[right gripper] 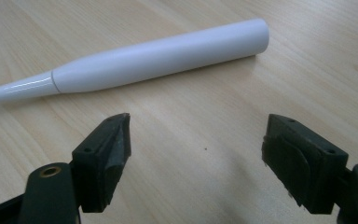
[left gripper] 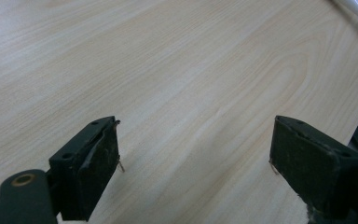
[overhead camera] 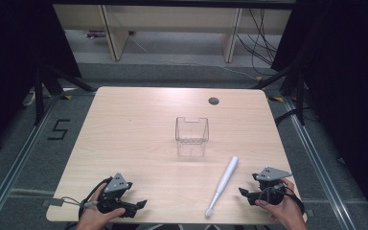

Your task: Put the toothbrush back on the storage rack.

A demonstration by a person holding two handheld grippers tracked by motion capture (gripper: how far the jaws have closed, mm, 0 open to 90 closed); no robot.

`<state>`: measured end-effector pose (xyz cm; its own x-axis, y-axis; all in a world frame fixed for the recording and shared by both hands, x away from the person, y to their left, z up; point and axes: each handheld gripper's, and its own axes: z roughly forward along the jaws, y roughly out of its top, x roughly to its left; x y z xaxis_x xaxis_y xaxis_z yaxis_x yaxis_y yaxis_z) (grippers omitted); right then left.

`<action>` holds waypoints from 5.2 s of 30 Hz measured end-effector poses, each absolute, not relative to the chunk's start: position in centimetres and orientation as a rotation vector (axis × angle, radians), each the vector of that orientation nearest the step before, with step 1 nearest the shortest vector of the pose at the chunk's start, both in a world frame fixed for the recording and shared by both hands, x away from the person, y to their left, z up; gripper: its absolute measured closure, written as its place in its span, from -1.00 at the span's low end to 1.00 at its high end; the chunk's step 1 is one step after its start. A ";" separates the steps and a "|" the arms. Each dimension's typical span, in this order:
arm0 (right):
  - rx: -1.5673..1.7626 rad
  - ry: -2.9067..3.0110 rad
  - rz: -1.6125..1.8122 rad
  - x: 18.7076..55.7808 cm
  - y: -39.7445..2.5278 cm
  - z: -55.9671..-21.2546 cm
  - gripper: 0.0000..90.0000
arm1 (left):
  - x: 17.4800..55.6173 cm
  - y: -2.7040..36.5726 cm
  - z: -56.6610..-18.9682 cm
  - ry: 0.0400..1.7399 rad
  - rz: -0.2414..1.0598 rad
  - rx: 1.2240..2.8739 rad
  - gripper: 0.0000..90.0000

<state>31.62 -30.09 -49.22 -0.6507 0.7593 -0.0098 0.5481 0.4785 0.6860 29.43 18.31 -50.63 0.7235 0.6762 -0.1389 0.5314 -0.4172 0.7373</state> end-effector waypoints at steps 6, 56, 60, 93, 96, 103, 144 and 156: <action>1.001 2.439 0.955 31.7 -29.8 -48.9 -0.52 | 29.5 18.3 -50.7 0.913 0.227 2.116 -0.67; 0.912 2.484 0.970 37.8 -25.4 -47.5 1.00 | 29.5 18.3 -50.7 0.897 0.222 2.133 -0.67; 0.937 2.492 0.948 38.9 -25.3 -47.8 1.00 | 29.5 18.3 -50.7 0.898 0.225 2.131 -0.67; 1.009 2.550 0.854 39.9 -25.7 -48.7 1.00 | 29.5 18.3 -50.6 0.898 0.224 2.132 -0.67; 0.996 2.550 0.865 39.7 -25.8 -48.6 1.00 | 29.5 18.3 -50.7 0.901 0.223 2.130 -0.67; 0.988 2.545 0.872 39.3 -26.4 -48.7 1.00 | 29.5 18.3 -50.7 0.899 0.223 2.132 -0.67; 0.776 2.605 0.861 36.7 -27.2 -46.1 0.50 | 29.5 18.3 -50.7 0.908 0.229 2.135 -0.67; 0.590 2.707 0.725 35.8 -24.7 -46.0 0.18 | 29.5 18.2 -50.8 0.912 0.221 2.119 -0.67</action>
